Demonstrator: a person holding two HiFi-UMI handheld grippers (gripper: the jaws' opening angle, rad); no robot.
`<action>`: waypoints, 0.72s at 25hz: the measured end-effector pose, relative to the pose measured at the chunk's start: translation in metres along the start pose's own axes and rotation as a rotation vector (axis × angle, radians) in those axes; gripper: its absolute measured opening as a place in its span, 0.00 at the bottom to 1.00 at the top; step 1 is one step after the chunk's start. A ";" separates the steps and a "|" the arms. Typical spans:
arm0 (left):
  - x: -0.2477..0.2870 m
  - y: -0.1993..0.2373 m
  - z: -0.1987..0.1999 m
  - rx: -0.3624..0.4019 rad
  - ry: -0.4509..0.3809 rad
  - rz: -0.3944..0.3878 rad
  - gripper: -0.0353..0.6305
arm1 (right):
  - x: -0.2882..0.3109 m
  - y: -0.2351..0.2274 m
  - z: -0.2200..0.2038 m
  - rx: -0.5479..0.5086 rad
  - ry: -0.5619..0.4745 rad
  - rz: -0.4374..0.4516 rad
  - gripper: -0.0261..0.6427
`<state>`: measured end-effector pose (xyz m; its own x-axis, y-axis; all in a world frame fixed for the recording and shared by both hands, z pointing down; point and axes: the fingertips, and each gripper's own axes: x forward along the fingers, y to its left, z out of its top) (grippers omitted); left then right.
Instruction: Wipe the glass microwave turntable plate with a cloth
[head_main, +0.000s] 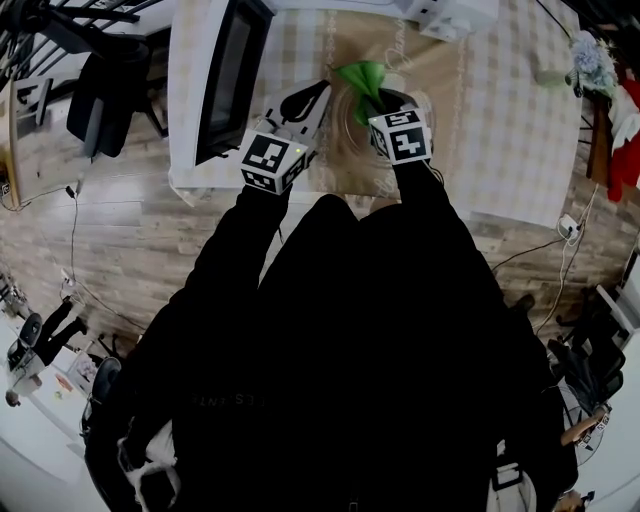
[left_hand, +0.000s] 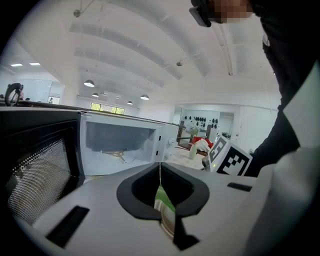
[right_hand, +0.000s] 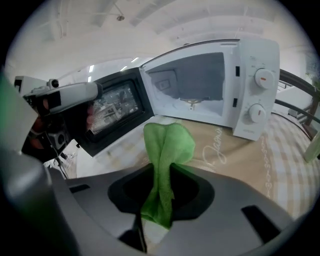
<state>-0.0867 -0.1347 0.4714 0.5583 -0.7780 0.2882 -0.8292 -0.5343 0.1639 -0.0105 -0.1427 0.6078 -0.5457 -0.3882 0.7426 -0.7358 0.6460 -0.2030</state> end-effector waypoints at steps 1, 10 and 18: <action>-0.002 0.001 -0.001 0.002 0.001 -0.004 0.09 | 0.004 0.008 -0.001 -0.005 0.007 0.009 0.20; -0.015 0.005 -0.006 0.006 0.010 -0.035 0.09 | 0.033 0.062 -0.022 -0.028 0.090 0.078 0.20; -0.020 -0.005 -0.007 0.010 0.014 -0.086 0.09 | 0.053 0.078 -0.036 -0.043 0.135 0.068 0.20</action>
<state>-0.0942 -0.1146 0.4711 0.6269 -0.7247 0.2862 -0.7780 -0.6021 0.1796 -0.0824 -0.0889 0.6538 -0.5327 -0.2526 0.8077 -0.6794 0.6967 -0.2302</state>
